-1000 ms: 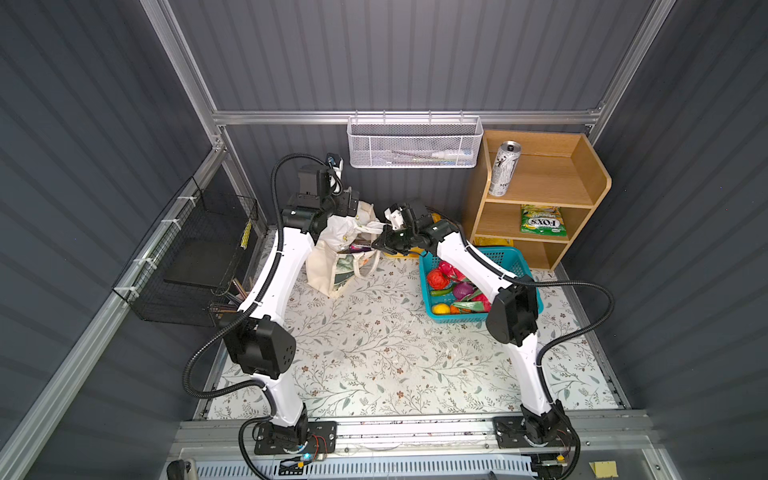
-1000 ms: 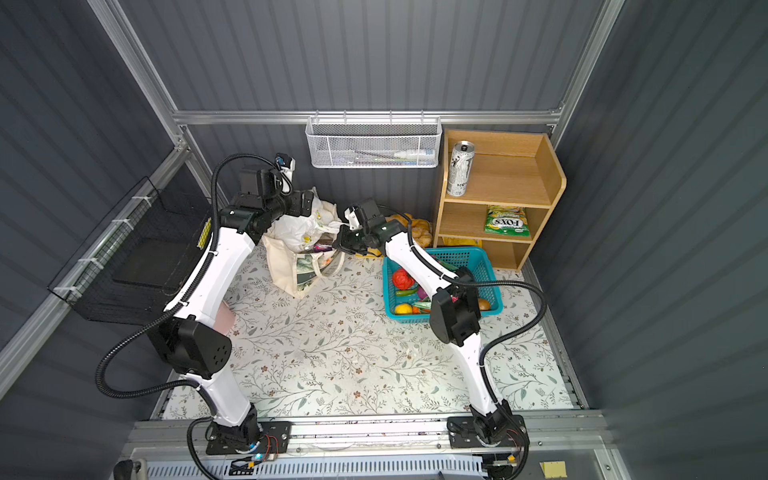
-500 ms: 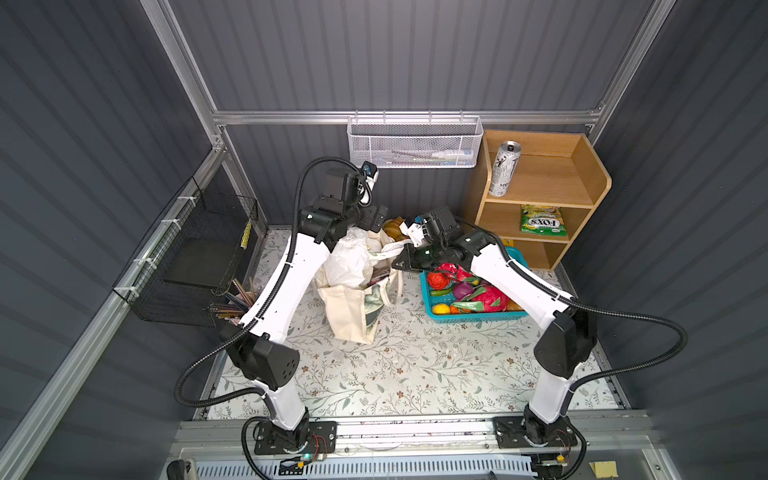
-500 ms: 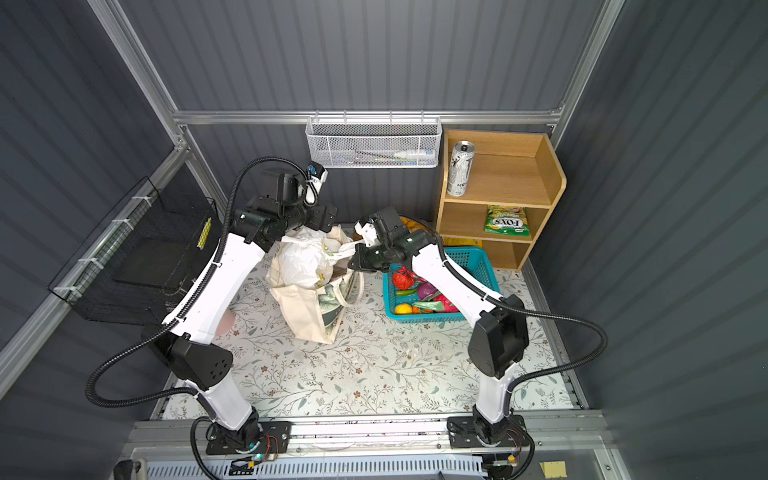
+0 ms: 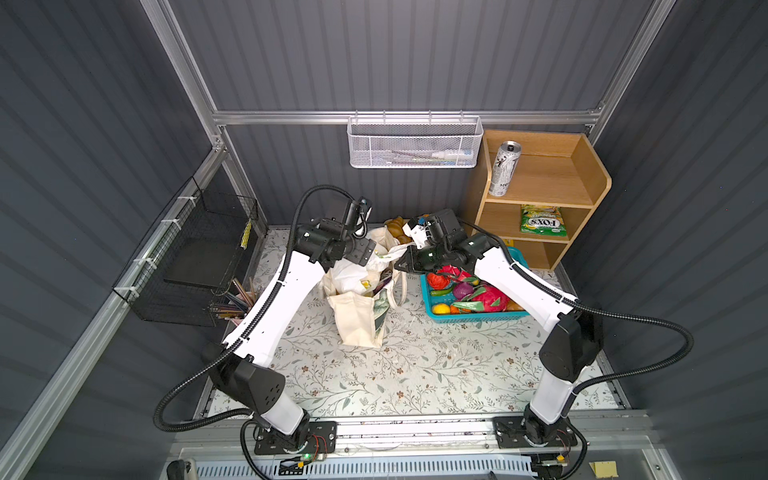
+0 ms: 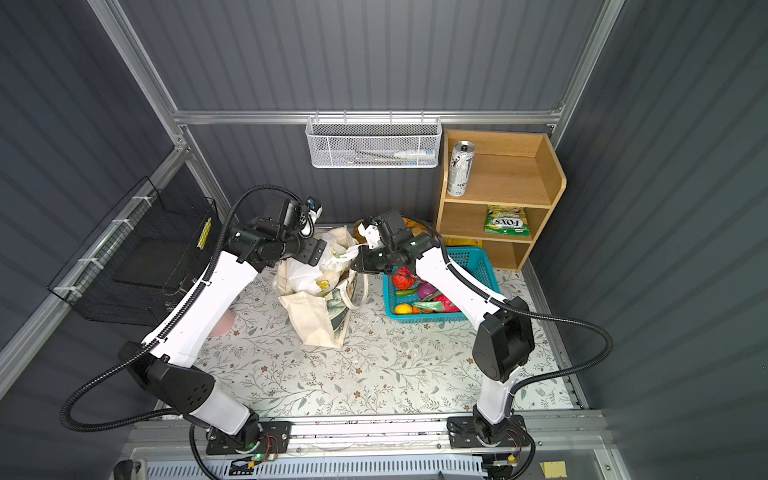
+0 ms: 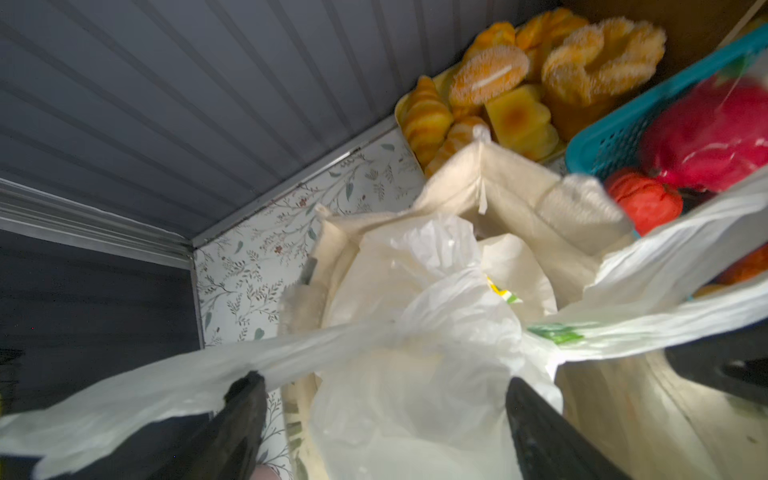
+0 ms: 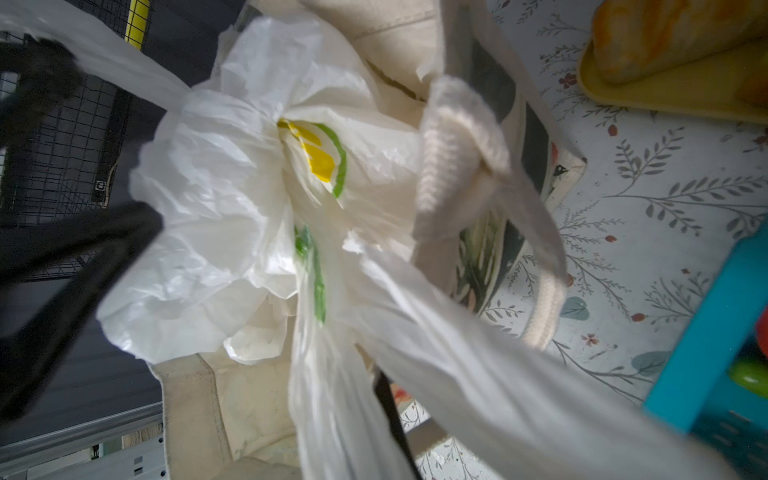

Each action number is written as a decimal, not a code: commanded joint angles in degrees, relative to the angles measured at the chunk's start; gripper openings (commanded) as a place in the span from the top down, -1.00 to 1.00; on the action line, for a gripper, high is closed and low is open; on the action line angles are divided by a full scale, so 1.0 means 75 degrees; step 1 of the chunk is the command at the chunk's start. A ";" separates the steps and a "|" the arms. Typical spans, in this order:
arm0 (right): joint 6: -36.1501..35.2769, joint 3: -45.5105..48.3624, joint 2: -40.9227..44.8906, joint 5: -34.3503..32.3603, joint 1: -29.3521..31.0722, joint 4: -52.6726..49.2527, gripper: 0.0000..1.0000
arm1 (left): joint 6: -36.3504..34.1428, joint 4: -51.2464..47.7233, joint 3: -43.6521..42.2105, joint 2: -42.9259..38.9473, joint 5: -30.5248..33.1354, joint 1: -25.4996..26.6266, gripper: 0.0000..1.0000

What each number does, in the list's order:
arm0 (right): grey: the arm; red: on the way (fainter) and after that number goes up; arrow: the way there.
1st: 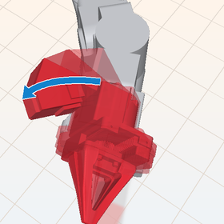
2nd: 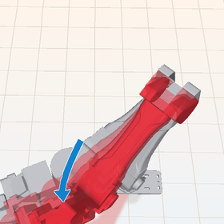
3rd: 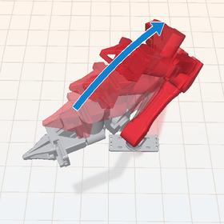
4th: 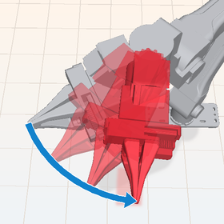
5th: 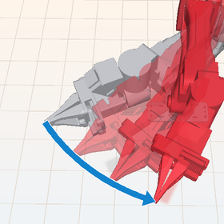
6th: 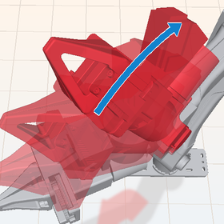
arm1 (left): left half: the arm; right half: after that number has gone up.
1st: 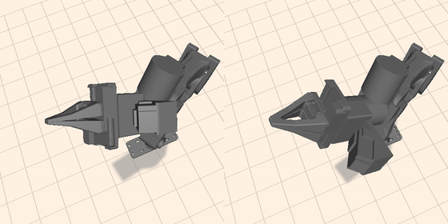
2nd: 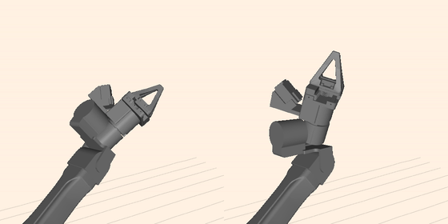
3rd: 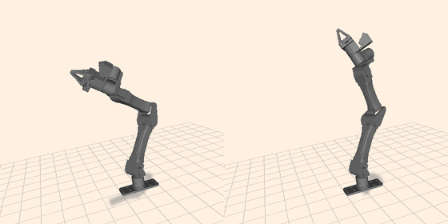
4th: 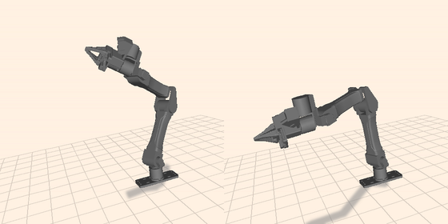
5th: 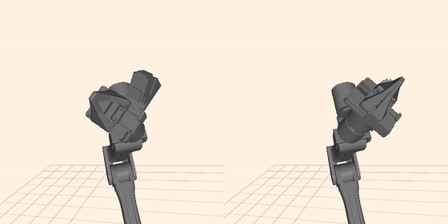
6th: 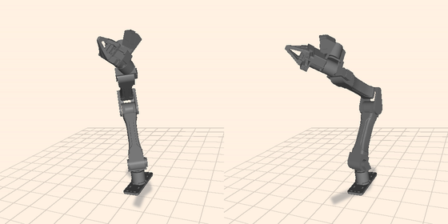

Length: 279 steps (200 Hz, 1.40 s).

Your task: Place the mixed food into the grocery bags and tie them

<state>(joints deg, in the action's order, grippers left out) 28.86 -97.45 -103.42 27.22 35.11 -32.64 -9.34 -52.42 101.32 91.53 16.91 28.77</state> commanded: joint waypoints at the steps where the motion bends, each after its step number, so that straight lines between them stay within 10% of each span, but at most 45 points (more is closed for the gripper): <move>1: -0.0122 0.0113 0.0237 -0.0101 -0.0064 0.0371 1.00 | 0.0179 0.0126 -0.0502 0.0318 -0.0101 -0.0005 -0.80; 141: 0.0023 0.0549 0.0465 -0.0206 -0.0081 0.0673 1.00 | 0.0316 0.0508 -0.1502 0.2210 -0.0895 -0.0027 -1.00; 236: 0.0097 0.0630 0.0412 -0.0226 -0.0230 0.0704 1.00 | 0.0859 0.0505 0.1198 0.0653 -0.2661 -0.0674 -1.00; 279: -0.0197 0.0149 0.0793 -0.0167 -0.0318 0.0327 -0.28 | 0.1454 0.2745 -0.0908 -0.1118 -0.1883 -0.1190 -1.00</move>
<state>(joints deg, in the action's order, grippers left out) 29.36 -93.43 -101.10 26.39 33.23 -29.19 -1.80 -40.60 103.61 88.55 -0.01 21.63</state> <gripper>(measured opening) 0.486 0.998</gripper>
